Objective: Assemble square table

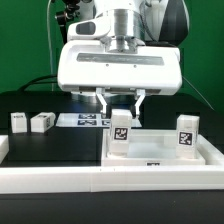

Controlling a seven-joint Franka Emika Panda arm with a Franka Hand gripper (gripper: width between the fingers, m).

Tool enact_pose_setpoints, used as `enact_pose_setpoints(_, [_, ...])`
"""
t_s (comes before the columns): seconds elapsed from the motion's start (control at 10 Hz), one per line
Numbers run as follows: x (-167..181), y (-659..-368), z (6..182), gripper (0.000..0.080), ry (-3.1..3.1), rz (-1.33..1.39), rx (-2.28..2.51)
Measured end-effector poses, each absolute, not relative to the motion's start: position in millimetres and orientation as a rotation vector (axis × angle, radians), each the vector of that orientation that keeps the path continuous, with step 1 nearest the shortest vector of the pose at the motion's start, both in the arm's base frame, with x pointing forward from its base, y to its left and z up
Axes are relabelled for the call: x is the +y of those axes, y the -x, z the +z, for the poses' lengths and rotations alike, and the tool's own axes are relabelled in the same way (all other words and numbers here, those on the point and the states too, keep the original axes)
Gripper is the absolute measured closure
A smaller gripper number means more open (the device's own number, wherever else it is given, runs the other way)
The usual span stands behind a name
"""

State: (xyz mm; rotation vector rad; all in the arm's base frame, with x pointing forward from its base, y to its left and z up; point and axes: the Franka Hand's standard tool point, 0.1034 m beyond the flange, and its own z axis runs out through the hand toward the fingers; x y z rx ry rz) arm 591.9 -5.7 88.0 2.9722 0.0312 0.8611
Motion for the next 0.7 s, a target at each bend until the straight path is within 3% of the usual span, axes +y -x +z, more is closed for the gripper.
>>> enact_pose_setpoints(0.1, [-5.7,-591.9,87.9,0.0430,-2.972,0.861,0.031])
enact_pose_setpoints(0.3, [-5.7,-591.8,87.7,0.0181,-2.972,0.860,0.031])
enact_pose_setpoints(0.7, [-6.6,-592.0,88.2,0.0151,-2.981,0.844,0.032])
